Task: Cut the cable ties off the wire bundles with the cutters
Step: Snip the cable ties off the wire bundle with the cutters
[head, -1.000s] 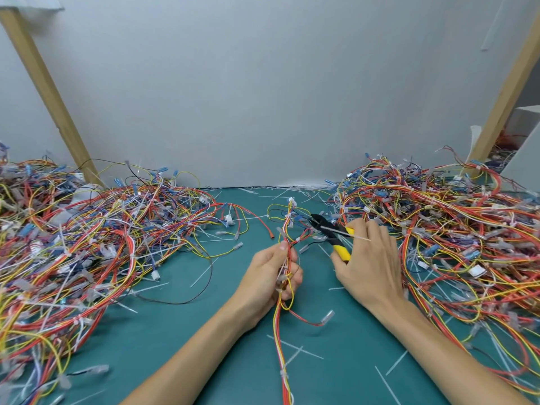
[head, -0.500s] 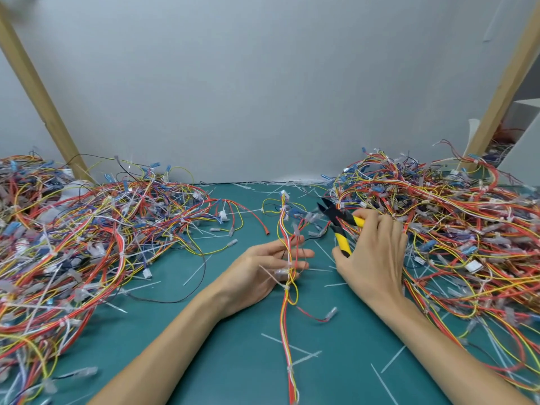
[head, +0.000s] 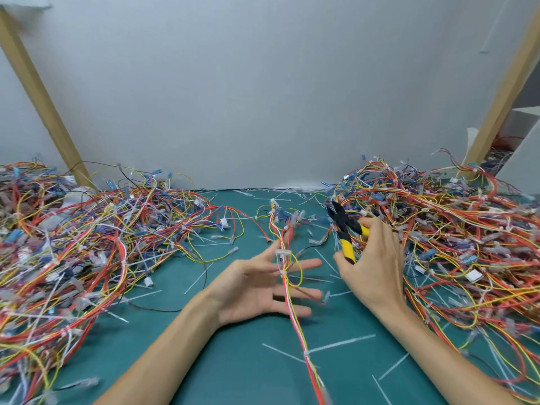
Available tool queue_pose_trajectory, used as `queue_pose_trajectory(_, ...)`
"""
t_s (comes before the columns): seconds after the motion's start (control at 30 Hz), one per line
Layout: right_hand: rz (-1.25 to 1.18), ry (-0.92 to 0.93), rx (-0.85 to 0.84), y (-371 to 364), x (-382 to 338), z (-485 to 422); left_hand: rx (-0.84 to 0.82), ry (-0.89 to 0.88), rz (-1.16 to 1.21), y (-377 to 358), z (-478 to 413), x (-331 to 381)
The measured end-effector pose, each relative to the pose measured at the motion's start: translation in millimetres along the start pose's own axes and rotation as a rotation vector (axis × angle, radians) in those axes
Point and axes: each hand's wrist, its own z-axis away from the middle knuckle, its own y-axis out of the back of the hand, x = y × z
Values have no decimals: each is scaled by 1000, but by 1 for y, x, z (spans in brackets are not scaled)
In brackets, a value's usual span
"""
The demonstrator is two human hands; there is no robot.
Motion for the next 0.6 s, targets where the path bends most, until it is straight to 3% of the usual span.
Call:
queue_pose_trajectory(0.1, -15, -3, -1, -1, 1, -1, 20, 44, -34, -1, 2, 2)
queue_pose_trajectory(0.2, -15, -1, -1, -2, 2, -1, 209, 49, -158, 0, 0, -3)
queue_pose_trajectory(0.33, -26, -11, -7, -1, 2, 1, 466, -33, -111, -7, -9, -8)
queue_pose_trajectory(0.47, -44, -13, -4, 1, 0, 1, 803, -20, -526, -11, -16, -8)
queue_pose_trajectory(0.6, -27, -12, -26, 3, -1, 1, 758, 43, -582, -13, -5, 7)
